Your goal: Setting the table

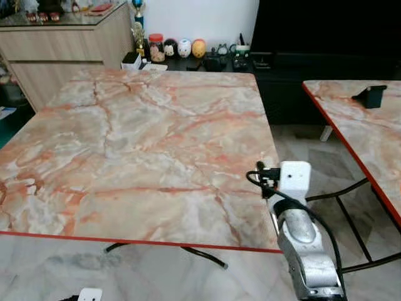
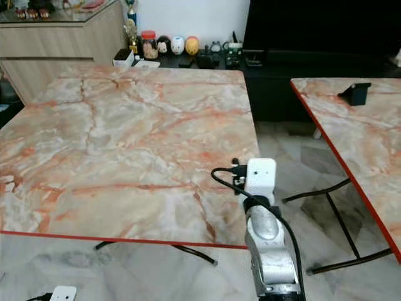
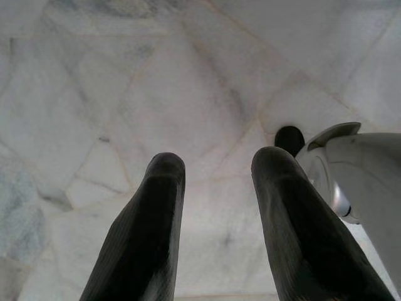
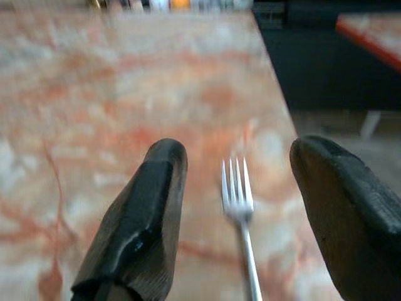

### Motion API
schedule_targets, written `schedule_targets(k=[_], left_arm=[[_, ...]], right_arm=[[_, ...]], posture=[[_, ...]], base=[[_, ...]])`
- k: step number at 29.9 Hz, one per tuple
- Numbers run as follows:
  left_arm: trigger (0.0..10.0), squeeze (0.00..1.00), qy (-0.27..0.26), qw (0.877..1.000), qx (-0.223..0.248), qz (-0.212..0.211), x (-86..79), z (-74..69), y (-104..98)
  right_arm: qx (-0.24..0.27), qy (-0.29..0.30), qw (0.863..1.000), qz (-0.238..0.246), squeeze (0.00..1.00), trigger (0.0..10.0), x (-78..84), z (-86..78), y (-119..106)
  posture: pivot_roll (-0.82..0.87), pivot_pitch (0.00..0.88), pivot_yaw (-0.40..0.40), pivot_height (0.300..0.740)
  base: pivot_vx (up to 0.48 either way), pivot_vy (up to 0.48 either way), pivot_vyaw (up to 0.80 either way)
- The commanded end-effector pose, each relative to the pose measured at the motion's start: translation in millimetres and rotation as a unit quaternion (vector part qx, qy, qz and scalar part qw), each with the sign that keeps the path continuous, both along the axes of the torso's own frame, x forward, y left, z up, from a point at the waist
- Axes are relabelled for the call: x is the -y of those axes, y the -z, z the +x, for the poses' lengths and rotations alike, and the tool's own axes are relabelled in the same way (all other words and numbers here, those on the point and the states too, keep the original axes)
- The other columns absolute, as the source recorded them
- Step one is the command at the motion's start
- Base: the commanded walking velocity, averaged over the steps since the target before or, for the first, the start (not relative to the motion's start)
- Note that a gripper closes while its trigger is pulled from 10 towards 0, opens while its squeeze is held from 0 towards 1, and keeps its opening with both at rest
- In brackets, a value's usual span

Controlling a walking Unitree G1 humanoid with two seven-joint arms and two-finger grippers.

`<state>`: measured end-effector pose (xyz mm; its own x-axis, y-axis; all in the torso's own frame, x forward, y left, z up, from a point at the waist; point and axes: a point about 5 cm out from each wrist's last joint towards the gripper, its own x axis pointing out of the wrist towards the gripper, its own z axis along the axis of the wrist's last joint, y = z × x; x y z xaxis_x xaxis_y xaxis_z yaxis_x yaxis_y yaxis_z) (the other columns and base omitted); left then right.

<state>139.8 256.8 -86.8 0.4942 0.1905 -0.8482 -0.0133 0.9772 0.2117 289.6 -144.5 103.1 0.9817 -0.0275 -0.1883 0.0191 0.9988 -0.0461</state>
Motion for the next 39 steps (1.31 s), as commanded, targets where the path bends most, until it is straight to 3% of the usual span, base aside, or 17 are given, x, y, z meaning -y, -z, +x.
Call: schedule_targets(k=[1, 4, 7, 8, 9, 23, 28, 39], left_arm=[[10.0, 0.00, 0.002, 1.000, -0.009, -0.002, 0.9, -3.0, 2], [10.0, 0.00, 0.001, 1.000, -0.009, -0.002, 1.2, -2.9, 2], [10.0, 0.00, 0.000, 1.000, -0.009, -0.002, 1.2, -2.9, 2], [10.0, 0.00, -0.001, 1.000, -0.009, -0.002, 1.2, -2.9, 2], [10.0, 0.00, -0.001, 1.000, -0.008, -0.002, 1.3, -2.8, 2], [10.0, 0.00, -0.003, 1.000, -0.008, -0.002, 1.8, -3.2, 2], [10.0, 0.00, -0.002, 1.000, -0.008, -0.002, 1.8, -3.9, 2], [10.0, 0.00, 0.003, 1.000, -0.010, 0.000, 1.6, -5.0, 2]], right_arm=[[-0.027, 0.007, 1.000, 0.005, 1.00, 10.0, 1.3, -1.4, 6], [-0.039, 0.008, 0.999, 0.028, 1.00, 10.0, 1.8, -2.5, 8], [-0.055, -0.005, 0.998, 0.019, 1.00, 10.0, 0.5, -1.6, 9], [-0.058, -0.012, 0.998, 0.017, 0.45, 10.0, -1.1, -1.0, 10], [-0.065, -0.021, 0.998, 0.013, 0.00, 10.0, -3.0, -0.3, 11], [-0.109, 0.013, 0.994, 0.024, 0.00, 10.0, 4.5, 8.5, 26], [-0.120, 0.036, 0.992, 0.020, 0.00, 10.0, 16.4, 10.8, 31], [-0.127, 0.022, 0.991, 0.032, 0.00, 10.0, 16.5, 18.1, 37]], posture=[[0.01, 0.000, -0.018, 0.711], [0.01, 0.000, -0.019, 0.711], [0.02, 0.000, -0.022, 0.711], [0.02, 0.000, -0.024, 0.711], [0.02, 0.000, -0.024, 0.711], [0.03, 0.000, -0.028, 0.711], [0.03, 0.000, -0.025, 0.711], [0.02, 0.000, -0.022, 0.711]], base=[[0.000, 0.000, 0.00], [0.000, 0.000, 0.00], [0.000, 0.000, 0.00], [0.000, 0.000, 0.00], [0.000, 0.000, 0.00], [0.000, 0.000, 0.00], [0.000, 0.000, 0.00], [0.000, 0.000, 0.00]])
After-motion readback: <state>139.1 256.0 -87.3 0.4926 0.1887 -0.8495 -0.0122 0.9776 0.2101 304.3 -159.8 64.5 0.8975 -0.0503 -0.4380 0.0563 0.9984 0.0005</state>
